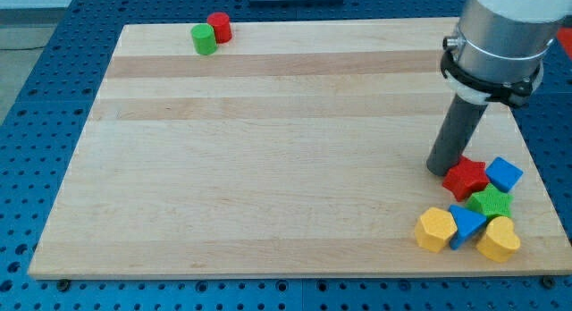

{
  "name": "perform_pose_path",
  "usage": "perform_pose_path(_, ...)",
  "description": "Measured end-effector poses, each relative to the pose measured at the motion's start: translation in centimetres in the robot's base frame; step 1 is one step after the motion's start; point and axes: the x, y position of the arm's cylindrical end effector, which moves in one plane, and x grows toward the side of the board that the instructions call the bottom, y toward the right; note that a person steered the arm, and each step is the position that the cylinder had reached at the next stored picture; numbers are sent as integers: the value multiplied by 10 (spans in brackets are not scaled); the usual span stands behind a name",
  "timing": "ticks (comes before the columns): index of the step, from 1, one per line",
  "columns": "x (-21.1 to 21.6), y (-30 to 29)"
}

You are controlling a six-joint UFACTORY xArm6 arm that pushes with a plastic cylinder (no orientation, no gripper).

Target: Push the green circle into a group of blocks

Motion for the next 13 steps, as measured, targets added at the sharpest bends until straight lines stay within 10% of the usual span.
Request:
perform_pose_path(2,-8,-25)
perform_pose_path(7,-174,-392)
perform_pose_path(9,-284,-414)
perform_pose_path(13,-253,-342)
